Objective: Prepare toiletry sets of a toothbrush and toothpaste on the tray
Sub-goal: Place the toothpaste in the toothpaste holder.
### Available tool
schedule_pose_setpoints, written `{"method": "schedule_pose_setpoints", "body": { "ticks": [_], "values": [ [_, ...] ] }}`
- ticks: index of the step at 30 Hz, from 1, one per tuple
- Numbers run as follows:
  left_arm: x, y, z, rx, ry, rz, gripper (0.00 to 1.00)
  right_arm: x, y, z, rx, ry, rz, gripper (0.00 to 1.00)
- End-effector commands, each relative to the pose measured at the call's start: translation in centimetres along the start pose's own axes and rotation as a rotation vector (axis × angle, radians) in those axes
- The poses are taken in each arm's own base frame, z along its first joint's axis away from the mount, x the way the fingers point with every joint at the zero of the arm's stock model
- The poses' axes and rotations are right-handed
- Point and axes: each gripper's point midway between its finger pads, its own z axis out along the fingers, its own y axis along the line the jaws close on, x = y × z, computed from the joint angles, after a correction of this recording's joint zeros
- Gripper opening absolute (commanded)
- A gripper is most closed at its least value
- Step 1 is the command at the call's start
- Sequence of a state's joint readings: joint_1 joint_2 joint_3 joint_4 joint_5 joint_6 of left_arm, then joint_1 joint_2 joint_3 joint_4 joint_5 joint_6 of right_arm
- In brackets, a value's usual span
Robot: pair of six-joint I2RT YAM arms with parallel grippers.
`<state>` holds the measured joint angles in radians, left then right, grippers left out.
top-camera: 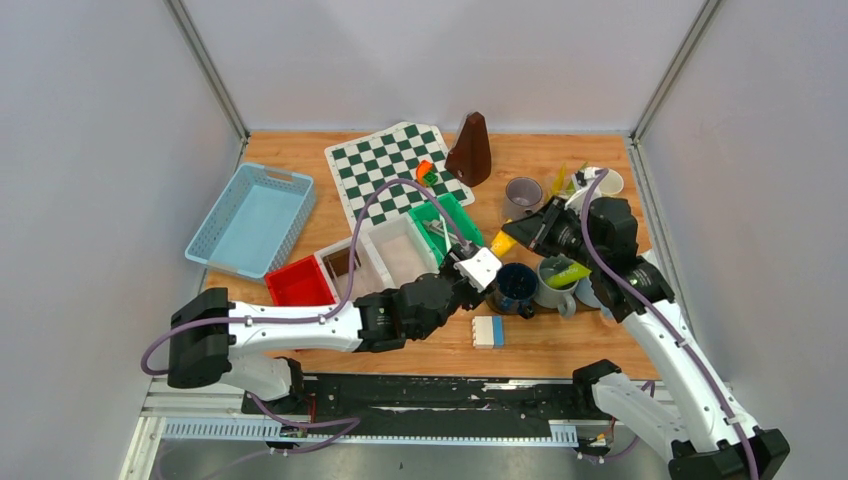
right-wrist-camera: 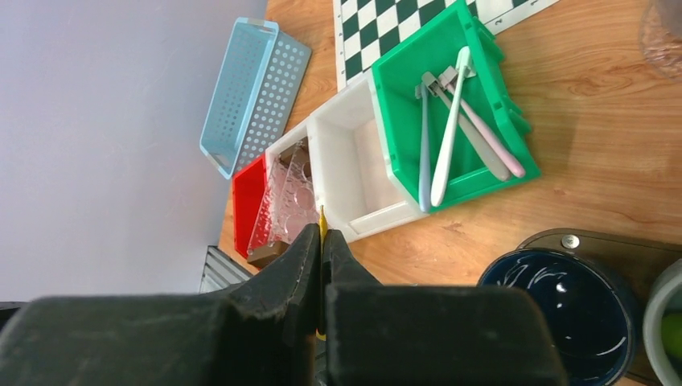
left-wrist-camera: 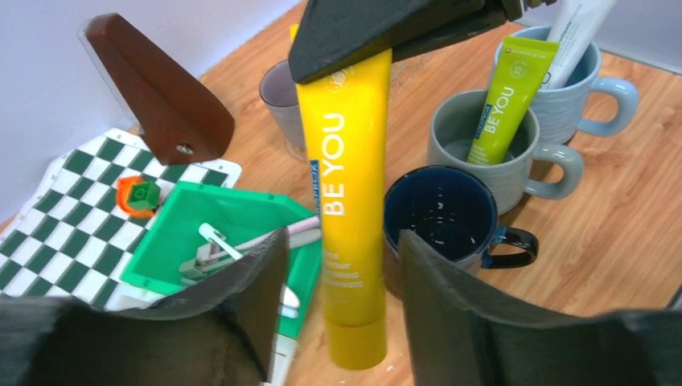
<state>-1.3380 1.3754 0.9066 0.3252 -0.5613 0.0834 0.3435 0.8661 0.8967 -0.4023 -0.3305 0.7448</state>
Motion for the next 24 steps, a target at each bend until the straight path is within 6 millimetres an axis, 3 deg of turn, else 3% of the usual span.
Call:
{"method": "schedule_pose_setpoints", "body": {
  "ticks": [1,5,7,16,20,24],
  "values": [
    [-2.2,1.1,0.1,-0.084,-0.078,-0.097,0.75,-1.7,-0.2,-0.9,0.02,-0.106,-0.061,0.0],
    [-1.5,2.0,-0.5,-0.124,-0.065,-0.128,0.96,-3.4,-2.6,-2.5,0.14,-0.251,-0.103,0.0],
    [-0.9,2.6,-0.9,-0.149,-0.055,-0.15,0.99,-4.5,-4.1,-3.5,0.217,-0.339,-0.113,0.0],
    [3.3,7.5,-3.6,-0.304,0.053,-0.322,1.0,-5.6,-9.2,-6.7,0.418,-0.555,-0.104,0.0],
    [5.0,9.5,-5.0,-0.371,0.099,-0.401,1.0,-4.8,-11.0,-6.9,0.458,-0.578,-0.093,0.0],
    [5.8,10.0,-5.9,-0.389,0.118,-0.468,1.0,-3.5,-11.7,-6.0,0.445,-0.537,-0.077,0.0]
  ]
}}
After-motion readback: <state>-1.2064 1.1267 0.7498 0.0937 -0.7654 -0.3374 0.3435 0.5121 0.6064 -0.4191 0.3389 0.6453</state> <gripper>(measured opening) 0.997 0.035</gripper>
